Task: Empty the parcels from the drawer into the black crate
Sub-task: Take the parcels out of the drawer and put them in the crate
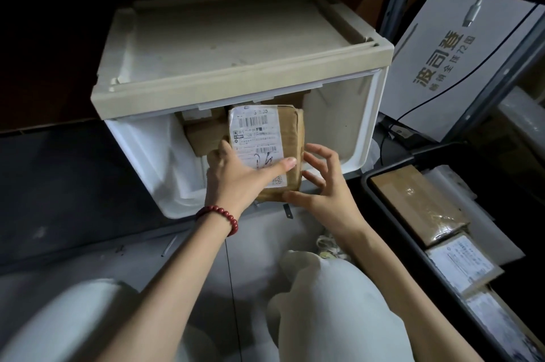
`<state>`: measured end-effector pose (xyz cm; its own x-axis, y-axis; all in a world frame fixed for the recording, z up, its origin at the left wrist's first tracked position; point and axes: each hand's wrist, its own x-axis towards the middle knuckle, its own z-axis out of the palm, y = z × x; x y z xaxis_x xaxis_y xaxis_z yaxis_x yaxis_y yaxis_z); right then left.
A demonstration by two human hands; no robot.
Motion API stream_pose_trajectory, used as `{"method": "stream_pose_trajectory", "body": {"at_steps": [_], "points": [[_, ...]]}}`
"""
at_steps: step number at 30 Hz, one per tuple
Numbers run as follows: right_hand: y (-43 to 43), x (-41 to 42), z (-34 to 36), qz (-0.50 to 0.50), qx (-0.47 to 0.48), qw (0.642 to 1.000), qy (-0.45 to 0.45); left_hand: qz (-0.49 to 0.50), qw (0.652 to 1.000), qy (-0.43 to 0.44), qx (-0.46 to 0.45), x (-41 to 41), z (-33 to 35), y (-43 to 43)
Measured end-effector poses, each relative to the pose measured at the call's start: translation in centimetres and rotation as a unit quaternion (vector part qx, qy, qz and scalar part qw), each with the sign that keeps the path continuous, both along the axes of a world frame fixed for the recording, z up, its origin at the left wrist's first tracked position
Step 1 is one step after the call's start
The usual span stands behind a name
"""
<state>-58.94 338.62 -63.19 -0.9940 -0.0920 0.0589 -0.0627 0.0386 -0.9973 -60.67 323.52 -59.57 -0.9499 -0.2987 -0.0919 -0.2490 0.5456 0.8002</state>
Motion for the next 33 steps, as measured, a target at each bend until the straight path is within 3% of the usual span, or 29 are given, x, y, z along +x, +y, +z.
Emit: {"method": "stream_pose_trajectory", "body": {"at_steps": [6, 12, 20, 33], "points": [[0.0, 0.0, 0.5, 0.035, 0.048, 0.998, -0.008, 0.017, 0.997, -0.01, -0.069, -0.1, -0.3, 0.1], [-0.1, -0.4, -0.1, -0.044, 0.035, 0.998, -0.037, -0.02, 0.997, 0.018, -0.073, 0.0, -0.7, -0.1], [-0.2, -0.1, -0.1, -0.068, -0.02, 0.993, -0.098, -0.1, 0.995, -0.024, 0.0, 0.2, -0.6, -0.1], [0.0, 0.5, 0.6, -0.005, -0.058, 0.997, -0.056, -0.103, 0.992, -0.052, 0.048, 0.4, -0.1, 0.0]]}}
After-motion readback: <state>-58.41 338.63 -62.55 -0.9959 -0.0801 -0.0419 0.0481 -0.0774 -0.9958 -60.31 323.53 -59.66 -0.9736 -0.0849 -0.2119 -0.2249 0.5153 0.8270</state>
